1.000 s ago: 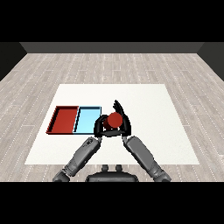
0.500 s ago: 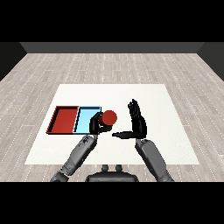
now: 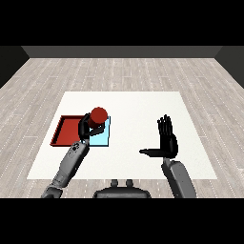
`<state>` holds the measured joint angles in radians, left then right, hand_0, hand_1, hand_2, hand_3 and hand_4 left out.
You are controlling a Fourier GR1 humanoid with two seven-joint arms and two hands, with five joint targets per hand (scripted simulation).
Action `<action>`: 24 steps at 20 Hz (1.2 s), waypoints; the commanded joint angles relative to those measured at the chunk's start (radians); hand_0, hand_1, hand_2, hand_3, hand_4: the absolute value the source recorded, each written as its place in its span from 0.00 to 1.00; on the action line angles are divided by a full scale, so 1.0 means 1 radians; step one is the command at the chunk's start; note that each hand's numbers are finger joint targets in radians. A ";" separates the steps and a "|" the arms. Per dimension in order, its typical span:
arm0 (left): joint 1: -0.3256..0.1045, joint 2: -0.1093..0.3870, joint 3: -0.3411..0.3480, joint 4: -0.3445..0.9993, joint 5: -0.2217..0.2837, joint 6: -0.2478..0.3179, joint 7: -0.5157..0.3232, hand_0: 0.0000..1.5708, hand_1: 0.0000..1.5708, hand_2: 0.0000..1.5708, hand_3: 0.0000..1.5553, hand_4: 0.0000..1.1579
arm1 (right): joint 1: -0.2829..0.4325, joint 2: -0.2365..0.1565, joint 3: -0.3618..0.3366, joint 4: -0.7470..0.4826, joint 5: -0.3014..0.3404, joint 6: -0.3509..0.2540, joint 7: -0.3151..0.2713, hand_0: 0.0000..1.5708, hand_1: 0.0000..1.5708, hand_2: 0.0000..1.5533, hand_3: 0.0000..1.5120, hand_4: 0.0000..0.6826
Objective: Pick the red can and put it in the red box
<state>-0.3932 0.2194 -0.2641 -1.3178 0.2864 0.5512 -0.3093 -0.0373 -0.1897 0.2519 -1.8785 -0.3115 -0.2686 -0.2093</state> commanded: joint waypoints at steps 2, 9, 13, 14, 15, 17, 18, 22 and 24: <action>0.029 0.130 0.050 -0.024 -0.058 0.019 0.076 1.00 1.00 1.00 0.96 0.96 | 0.129 -0.050 -0.062 -0.039 -0.026 0.043 -0.022 0.00 0.00 0.00 0.00 0.00; -0.019 0.292 0.127 0.279 -0.100 -0.058 0.161 1.00 1.00 0.99 0.96 0.96 | 0.089 -0.044 -0.125 0.071 -0.089 0.104 -0.049 0.00 0.00 0.00 0.00 0.00; -0.031 0.317 0.140 0.519 -0.121 -0.123 0.131 1.00 1.00 0.99 0.95 0.91 | 0.082 -0.039 -0.121 0.106 -0.055 0.081 -0.047 0.00 0.00 0.00 0.00 0.00; -0.077 0.306 0.122 0.605 -0.163 -0.099 0.136 1.00 1.00 0.99 0.95 0.91 | 0.051 -0.030 -0.107 0.142 -0.038 0.085 -0.058 0.00 0.00 0.00 0.00 0.00; -0.070 0.337 0.135 0.646 -0.158 -0.114 0.164 1.00 1.00 0.99 0.94 0.91 | 0.088 -0.029 -0.127 0.168 -0.070 0.132 -0.118 0.00 0.00 0.00 0.00 0.00; -0.137 0.346 0.126 0.770 -0.184 -0.139 0.203 1.00 1.00 0.97 0.91 0.87 | 0.025 -0.007 -0.133 0.179 -0.059 0.084 -0.085 0.00 0.00 0.00 0.00 0.00; -0.144 0.329 0.120 0.816 -0.202 -0.104 0.225 0.96 0.96 0.91 0.88 0.84 | -0.011 -0.007 -0.144 0.183 -0.078 0.097 -0.079 0.00 0.00 0.00 0.00 0.00; -0.208 0.299 0.109 1.010 -0.239 -0.147 0.217 0.40 0.40 0.38 0.00 0.67 | 0.014 -0.013 -0.137 0.249 -0.030 0.094 -0.115 0.00 0.00 0.00 0.00 0.00; -0.235 0.274 0.106 1.079 -0.252 -0.134 0.253 0.00 0.00 0.21 0.00 0.61 | -0.032 0.002 -0.130 0.276 -0.035 0.097 -0.106 0.00 0.00 0.00 0.00 0.00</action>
<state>-0.5747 0.5340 -0.1526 -0.3908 0.0625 0.4134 -0.0852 -0.0238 -0.1973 0.1231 -1.6580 -0.3544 -0.1738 -0.3110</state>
